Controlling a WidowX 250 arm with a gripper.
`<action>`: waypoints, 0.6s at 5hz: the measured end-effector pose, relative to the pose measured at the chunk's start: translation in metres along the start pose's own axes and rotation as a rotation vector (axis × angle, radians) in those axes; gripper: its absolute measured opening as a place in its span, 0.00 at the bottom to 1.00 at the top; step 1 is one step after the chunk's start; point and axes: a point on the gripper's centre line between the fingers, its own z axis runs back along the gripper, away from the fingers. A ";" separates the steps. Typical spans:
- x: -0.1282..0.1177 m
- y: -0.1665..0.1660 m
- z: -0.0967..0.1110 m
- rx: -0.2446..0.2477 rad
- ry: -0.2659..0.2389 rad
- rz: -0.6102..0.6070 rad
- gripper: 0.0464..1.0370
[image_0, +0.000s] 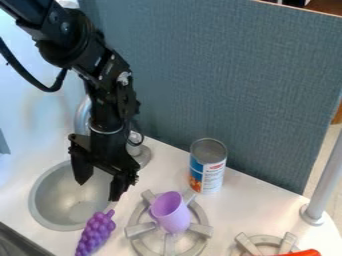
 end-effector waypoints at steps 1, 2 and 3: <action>-0.003 -0.001 -0.006 0.000 0.024 -0.004 0.96; -0.003 -0.003 -0.021 -0.003 0.023 -0.027 0.96; -0.005 -0.006 -0.052 0.018 0.066 -0.040 0.96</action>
